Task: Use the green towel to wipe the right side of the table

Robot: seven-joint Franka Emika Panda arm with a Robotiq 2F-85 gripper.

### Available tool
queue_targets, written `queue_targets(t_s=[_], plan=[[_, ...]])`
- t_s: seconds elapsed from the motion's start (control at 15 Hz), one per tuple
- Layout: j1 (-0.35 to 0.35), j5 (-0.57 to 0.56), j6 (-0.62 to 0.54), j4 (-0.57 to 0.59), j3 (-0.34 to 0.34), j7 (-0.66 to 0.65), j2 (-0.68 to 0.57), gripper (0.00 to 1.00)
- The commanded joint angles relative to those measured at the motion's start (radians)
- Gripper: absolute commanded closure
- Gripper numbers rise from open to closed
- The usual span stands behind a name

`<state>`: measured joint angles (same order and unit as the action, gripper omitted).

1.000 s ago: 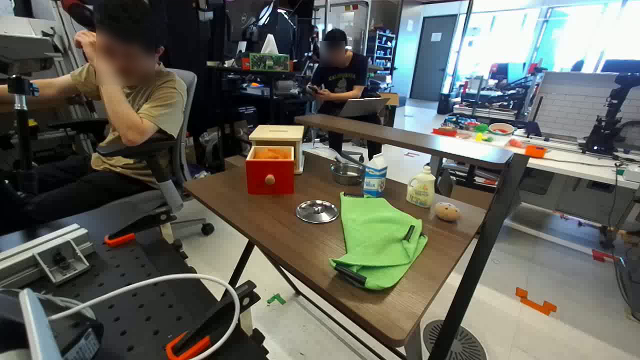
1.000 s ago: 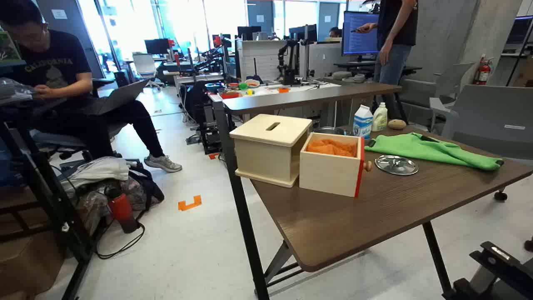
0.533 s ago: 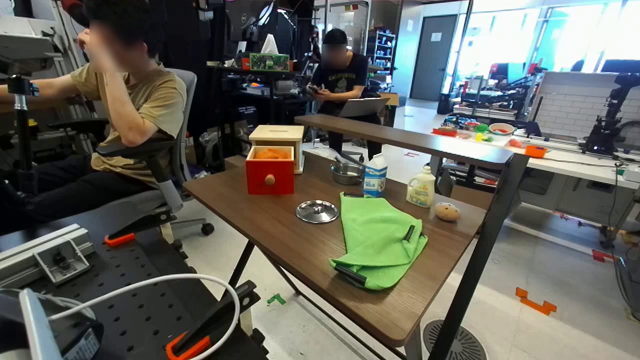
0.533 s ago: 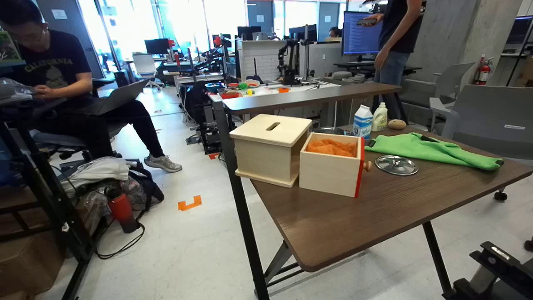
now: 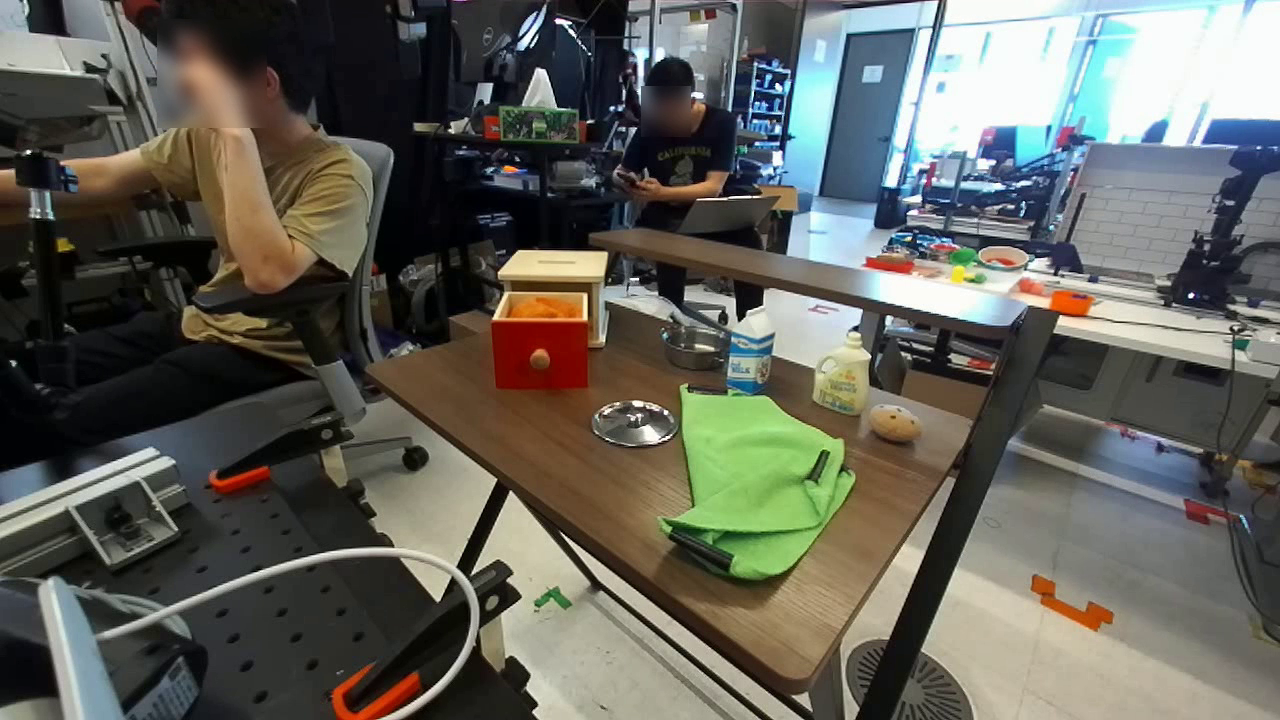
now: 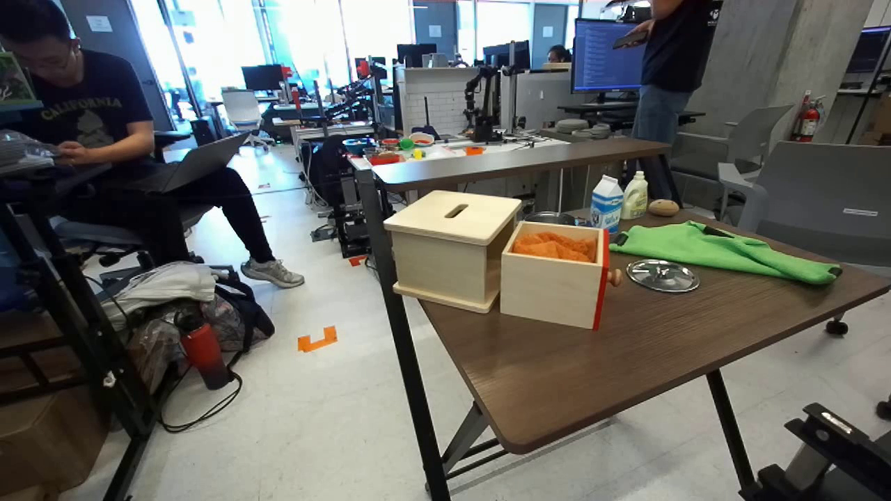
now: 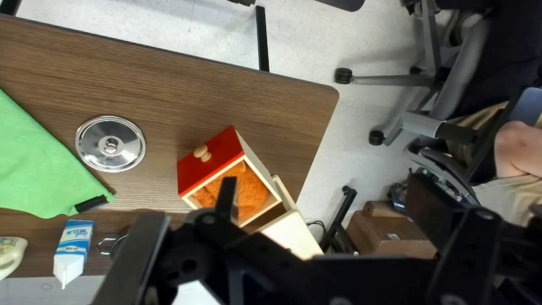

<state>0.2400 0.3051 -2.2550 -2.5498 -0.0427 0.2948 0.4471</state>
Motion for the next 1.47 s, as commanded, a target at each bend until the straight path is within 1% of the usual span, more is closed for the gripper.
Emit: queue_targets(t_s=[0.0,0.2,0.4,0.8,0.93,1.07,1.2,1.4], plan=[[-0.025,0.0,-0.011,0.004,0.013,0.0,-0.023,0.0],[-0.064,-0.02,-0.025,0.009,0.009,-0.034,-0.072,0.0],[-0.137,-0.066,-0.064,-0.003,0.005,-0.087,-0.133,0.0],[-0.302,-0.266,-0.214,-0.046,-0.018,-0.233,-0.276,0.0],[-0.347,-0.337,-0.251,-0.04,-0.028,-0.301,-0.329,0.0],[-0.375,-0.386,-0.273,-0.019,-0.039,-0.37,-0.381,0.0],[-0.387,-0.417,-0.283,0.008,-0.048,-0.432,-0.423,0.0],[-0.378,-0.41,-0.259,0.045,-0.055,-0.483,-0.45,0.0]])
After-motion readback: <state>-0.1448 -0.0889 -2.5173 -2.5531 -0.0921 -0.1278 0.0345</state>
